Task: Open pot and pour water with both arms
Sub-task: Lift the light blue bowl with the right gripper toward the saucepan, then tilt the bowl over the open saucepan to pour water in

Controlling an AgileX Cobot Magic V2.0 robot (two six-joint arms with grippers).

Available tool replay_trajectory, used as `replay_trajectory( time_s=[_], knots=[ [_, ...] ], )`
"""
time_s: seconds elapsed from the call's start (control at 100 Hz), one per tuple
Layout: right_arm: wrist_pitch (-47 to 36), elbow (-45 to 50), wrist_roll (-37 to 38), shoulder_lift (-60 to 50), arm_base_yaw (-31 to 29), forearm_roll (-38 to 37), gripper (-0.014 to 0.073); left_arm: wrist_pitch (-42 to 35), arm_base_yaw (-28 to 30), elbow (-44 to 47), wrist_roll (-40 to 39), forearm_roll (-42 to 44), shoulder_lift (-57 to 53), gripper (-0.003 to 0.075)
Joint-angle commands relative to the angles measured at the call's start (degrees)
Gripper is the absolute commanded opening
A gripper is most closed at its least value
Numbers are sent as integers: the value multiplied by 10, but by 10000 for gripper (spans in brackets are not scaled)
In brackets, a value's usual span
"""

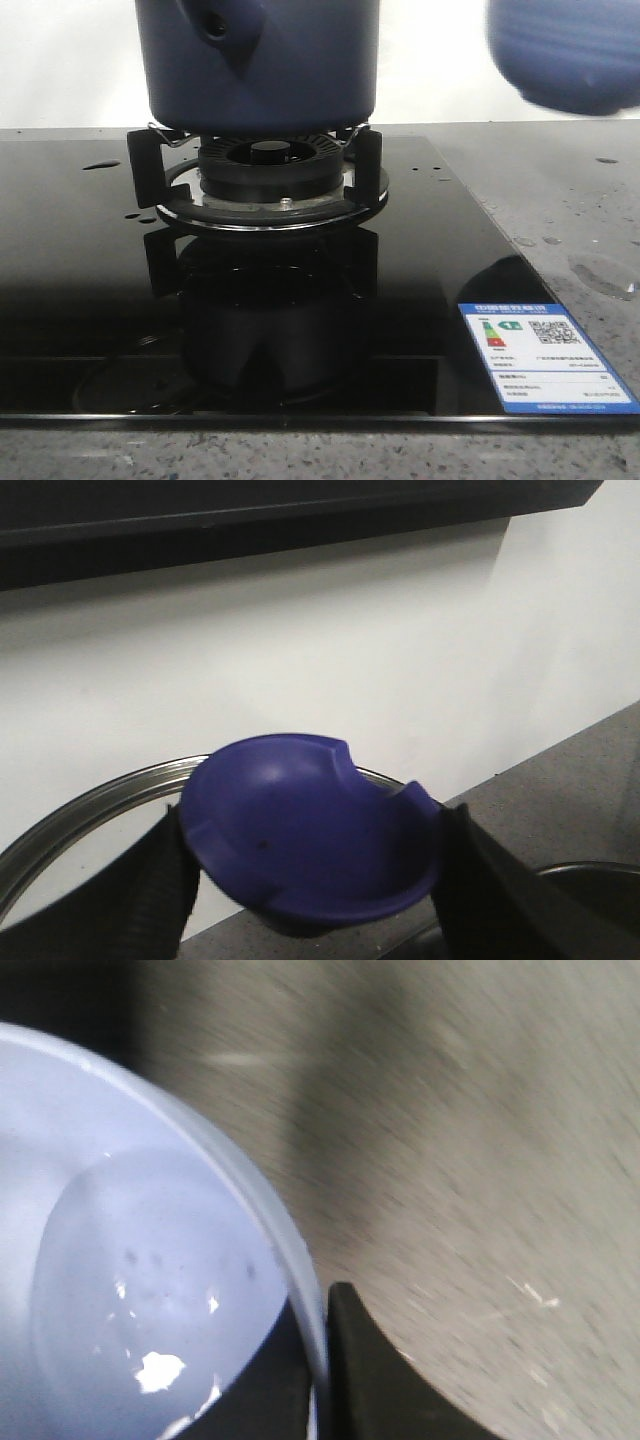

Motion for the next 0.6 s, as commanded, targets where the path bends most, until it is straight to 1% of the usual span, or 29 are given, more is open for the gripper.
replay_trajectory(
  time_s=[0.0,0.16,0.31,0.48,0.59],
  knots=[
    [-11,-65,13,-26,27,30,-52,-3,0,-23,-1,-45,-27,358],
    [-4,-163,25,-2,75,35,-52,-23,0,-23,-1,-45,-27,358],
    [1,-245,28,38,114,63,-52,-33,0,-23,-1,-45,-27,358],
    [-27,-315,28,81,164,79,-52,-50,0,-23,-1,-45,-27,358],
    [-65,-334,28,102,193,80,-52,-65,0,-23,-1,-45,-27,358]
  ],
)
